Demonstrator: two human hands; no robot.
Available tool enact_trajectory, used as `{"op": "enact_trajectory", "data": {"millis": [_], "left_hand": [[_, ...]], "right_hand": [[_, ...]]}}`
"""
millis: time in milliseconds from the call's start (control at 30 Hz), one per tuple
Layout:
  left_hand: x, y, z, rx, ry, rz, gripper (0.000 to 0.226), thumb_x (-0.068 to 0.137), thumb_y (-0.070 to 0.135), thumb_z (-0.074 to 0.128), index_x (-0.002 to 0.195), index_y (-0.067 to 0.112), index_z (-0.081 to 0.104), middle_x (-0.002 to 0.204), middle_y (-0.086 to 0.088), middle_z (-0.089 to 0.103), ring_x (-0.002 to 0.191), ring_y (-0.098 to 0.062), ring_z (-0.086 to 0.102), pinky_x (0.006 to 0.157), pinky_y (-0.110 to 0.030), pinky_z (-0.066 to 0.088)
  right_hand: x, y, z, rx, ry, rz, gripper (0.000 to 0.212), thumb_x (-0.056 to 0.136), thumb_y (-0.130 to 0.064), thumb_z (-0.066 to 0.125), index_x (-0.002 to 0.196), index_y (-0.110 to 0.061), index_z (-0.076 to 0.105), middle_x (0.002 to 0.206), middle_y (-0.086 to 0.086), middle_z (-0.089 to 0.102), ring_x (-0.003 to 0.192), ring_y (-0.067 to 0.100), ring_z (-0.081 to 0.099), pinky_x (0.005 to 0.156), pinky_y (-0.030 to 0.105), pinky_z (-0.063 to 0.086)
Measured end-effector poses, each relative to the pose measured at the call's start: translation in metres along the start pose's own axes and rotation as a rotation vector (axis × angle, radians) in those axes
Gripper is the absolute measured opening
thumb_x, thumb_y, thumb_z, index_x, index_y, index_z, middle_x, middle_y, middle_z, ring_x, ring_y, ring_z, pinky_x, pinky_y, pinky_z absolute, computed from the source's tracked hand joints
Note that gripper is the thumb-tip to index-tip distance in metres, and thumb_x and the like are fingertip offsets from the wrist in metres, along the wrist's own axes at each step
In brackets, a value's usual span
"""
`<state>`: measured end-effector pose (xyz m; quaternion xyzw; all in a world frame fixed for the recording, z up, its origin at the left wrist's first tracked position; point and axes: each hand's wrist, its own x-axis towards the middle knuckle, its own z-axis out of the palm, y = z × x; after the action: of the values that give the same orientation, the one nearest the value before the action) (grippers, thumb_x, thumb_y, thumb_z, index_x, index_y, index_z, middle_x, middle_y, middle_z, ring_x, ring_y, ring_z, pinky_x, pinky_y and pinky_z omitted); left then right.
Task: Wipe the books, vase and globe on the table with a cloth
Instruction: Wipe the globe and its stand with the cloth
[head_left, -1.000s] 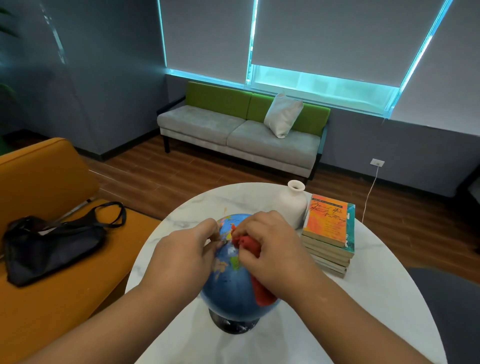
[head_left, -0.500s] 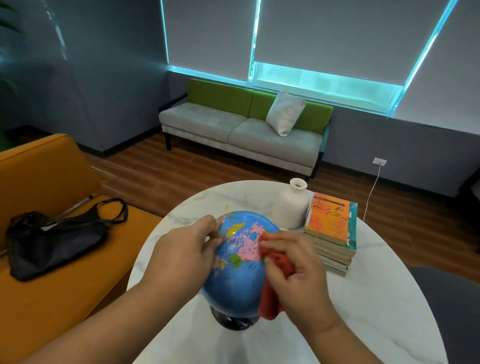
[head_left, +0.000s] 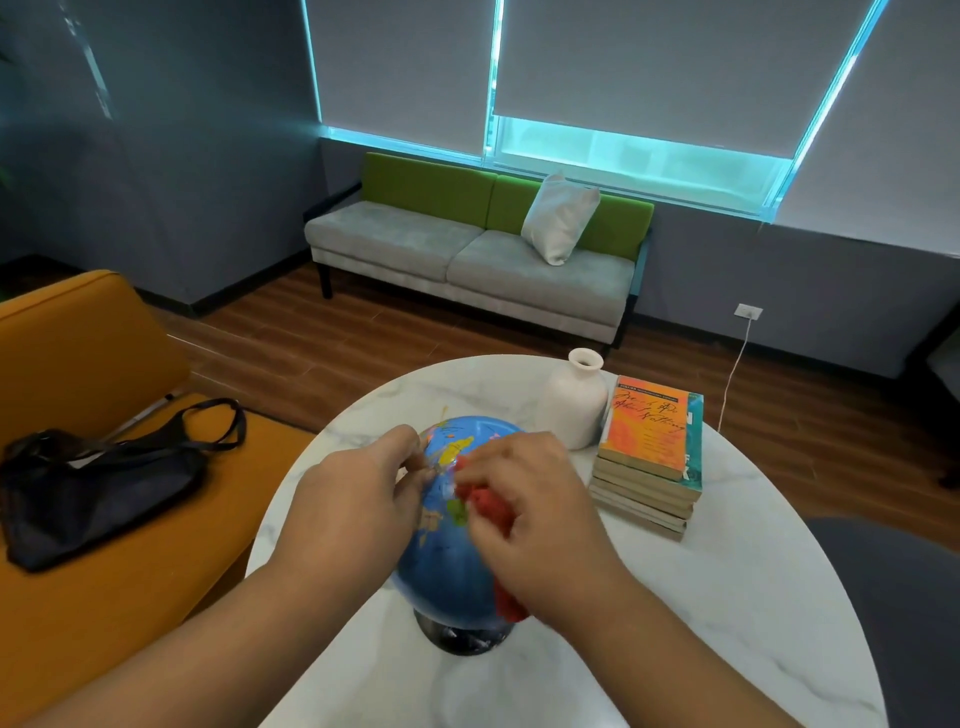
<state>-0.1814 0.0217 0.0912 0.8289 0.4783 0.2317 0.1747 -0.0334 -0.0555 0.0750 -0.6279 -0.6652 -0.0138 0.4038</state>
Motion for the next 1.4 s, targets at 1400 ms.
{"op": "enact_trajectory", "data": {"millis": [1400], "left_hand": [[0.006, -0.009, 0.002, -0.162, -0.036, 0.138, 0.019, 0.089, 0.019, 0.065, 0.076, 0.027, 0.054, 0.113, 0.018, 0.068, 0.100, -0.009, 0.065, 0.080, -0.033, 0.056]], "right_hand": [[-0.010, -0.017, 0.008, -0.151, -0.273, -0.366, 0.017, 0.078, -0.021, 0.055, 0.085, -0.014, 0.070, 0.096, -0.003, 0.063, 0.088, 0.022, 0.048, 0.082, 0.037, 0.044]]}}
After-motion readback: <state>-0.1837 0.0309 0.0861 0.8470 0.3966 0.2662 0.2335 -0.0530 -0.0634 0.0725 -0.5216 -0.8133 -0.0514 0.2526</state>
